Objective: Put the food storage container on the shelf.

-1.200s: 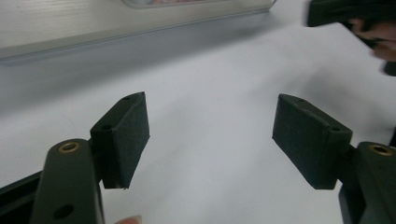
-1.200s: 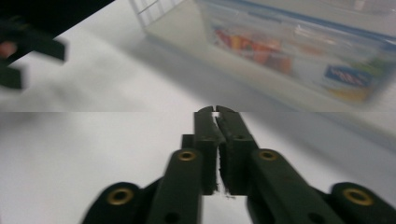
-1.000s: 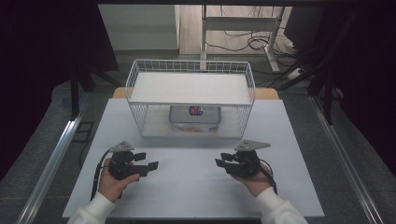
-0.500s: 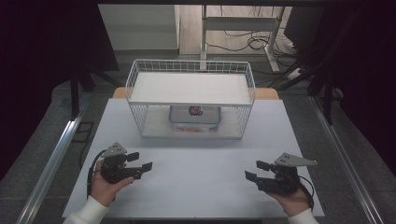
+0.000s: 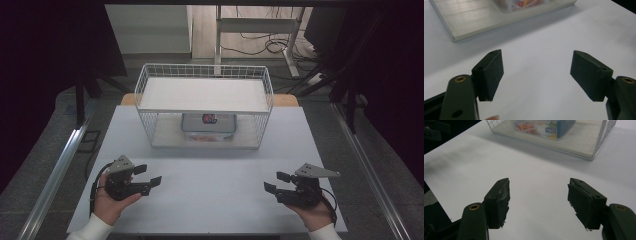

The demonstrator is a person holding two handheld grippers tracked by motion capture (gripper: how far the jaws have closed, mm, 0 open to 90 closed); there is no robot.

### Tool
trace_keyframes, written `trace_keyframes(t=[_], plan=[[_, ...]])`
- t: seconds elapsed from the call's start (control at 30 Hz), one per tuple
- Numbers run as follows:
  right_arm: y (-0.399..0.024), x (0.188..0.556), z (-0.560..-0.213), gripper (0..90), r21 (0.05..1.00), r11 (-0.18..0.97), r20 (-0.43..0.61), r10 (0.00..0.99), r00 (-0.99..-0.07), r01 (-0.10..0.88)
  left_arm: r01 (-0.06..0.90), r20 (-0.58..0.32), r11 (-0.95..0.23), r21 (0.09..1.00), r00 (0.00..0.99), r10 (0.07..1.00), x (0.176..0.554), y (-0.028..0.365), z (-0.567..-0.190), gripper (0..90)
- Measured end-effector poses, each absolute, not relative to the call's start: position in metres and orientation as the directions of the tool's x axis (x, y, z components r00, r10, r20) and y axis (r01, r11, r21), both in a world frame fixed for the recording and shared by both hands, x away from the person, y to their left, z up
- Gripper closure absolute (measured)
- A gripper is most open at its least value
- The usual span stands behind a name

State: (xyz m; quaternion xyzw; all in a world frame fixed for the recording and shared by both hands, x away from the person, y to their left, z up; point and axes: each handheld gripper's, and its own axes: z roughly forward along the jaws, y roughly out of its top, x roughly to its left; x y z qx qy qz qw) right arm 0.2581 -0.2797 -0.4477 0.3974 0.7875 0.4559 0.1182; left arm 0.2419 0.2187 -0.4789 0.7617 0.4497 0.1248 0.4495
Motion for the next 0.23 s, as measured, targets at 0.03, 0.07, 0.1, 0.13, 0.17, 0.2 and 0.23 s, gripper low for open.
trace_keyframes(t=[0.03, 0.07, 0.1, 0.13, 0.17, 0.2, 0.23], plan=[[-0.2802, 0.2582, -0.4474, 34.1, 0.813, 0.265, 0.176, 0.737, -0.653, 0.519, 0.574, -0.216, -0.19, 0.797, 0.564, 0.797, 0.2418, 0.2192, -0.4789, 26.3], [-0.2805, 0.2583, -0.4472, 34.1, 0.815, 0.262, 0.177, 0.738, -0.651, 0.518, 0.575, -0.217, -0.189, 0.796, 0.562, 0.798, 0.2418, 0.2194, -0.479, 26.3], [-0.2805, 0.2581, -0.447, 34.1, 0.817, 0.259, 0.174, 0.741, -0.648, 0.515, 0.575, -0.217, -0.189, 0.796, 0.562, 0.798, 0.2418, 0.2194, -0.479, 26.3], [-0.2805, 0.2581, -0.447, 34.1, 0.817, 0.259, 0.174, 0.741, -0.648, 0.515, 0.575, -0.216, -0.189, 0.796, 0.562, 0.799, 0.2419, 0.2196, -0.4791, 26.3], [-0.2809, 0.2583, -0.4465, 34.1, 0.822, 0.254, 0.173, 0.742, -0.648, 0.51, 0.575, -0.214, -0.191, 0.795, 0.561, 0.799, 0.242, 0.2195, -0.4794, 26.3], [-0.2809, 0.2583, -0.4465, 34.1, 0.822, 0.254, 0.173, 0.742, -0.648, 0.51, 0.575, -0.213, -0.192, 0.795, 0.561, 0.8, 0.242, 0.2195, -0.4795, 26.3], [-0.2809, 0.2585, -0.4465, 34.1, 0.823, 0.251, 0.175, 0.741, -0.649, 0.509, 0.575, -0.21, -0.195, 0.794, 0.561, 0.801, 0.242, 0.2196, -0.48, 26.2]])
